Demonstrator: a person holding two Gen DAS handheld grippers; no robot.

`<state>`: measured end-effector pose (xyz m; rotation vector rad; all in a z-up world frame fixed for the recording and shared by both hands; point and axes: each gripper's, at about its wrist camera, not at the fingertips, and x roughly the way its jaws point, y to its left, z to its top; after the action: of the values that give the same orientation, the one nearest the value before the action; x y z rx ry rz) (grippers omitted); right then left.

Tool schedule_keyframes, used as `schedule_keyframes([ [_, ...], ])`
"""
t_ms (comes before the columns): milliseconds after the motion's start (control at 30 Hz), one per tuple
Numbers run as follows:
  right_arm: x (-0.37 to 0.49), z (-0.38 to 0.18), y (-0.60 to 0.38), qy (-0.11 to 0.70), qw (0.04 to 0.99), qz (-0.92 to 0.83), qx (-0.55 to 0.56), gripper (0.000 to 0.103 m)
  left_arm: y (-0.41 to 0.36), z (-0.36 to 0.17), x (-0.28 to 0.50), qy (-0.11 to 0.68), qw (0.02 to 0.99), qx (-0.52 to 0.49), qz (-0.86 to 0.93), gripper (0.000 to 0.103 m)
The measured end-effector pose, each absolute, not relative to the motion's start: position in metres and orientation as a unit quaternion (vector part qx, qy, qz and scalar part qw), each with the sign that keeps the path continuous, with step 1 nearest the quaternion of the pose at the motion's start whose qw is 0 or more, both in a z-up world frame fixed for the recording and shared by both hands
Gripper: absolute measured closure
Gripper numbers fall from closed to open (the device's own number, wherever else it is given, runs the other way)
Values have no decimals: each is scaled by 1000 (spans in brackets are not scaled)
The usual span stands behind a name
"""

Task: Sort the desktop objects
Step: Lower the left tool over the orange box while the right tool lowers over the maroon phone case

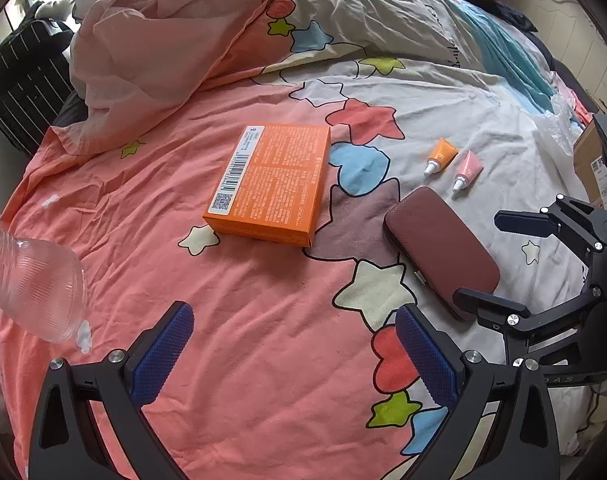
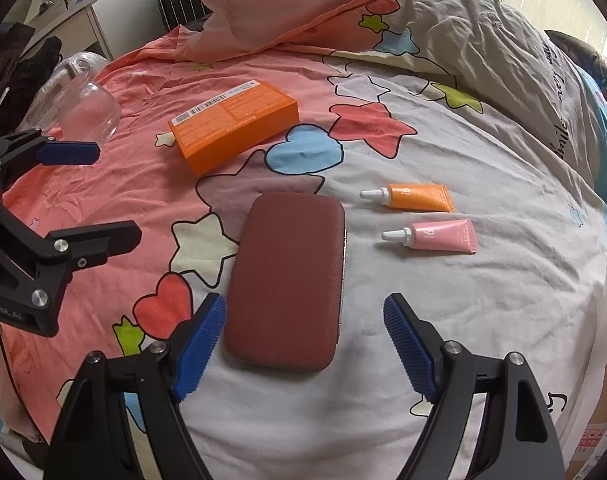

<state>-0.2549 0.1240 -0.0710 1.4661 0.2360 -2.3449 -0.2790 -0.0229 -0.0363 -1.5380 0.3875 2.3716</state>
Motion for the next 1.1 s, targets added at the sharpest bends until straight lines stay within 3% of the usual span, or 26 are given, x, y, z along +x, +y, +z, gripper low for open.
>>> schedule_keyframes([
  [467,-268,-81,106,93,169,-823,534,25,-21,-50,-311,188,144,-525,817,0],
  [1100,-266,-94,107,116,172,-825,526,24,-16,-64,-348,188,162,-526,814,0],
])
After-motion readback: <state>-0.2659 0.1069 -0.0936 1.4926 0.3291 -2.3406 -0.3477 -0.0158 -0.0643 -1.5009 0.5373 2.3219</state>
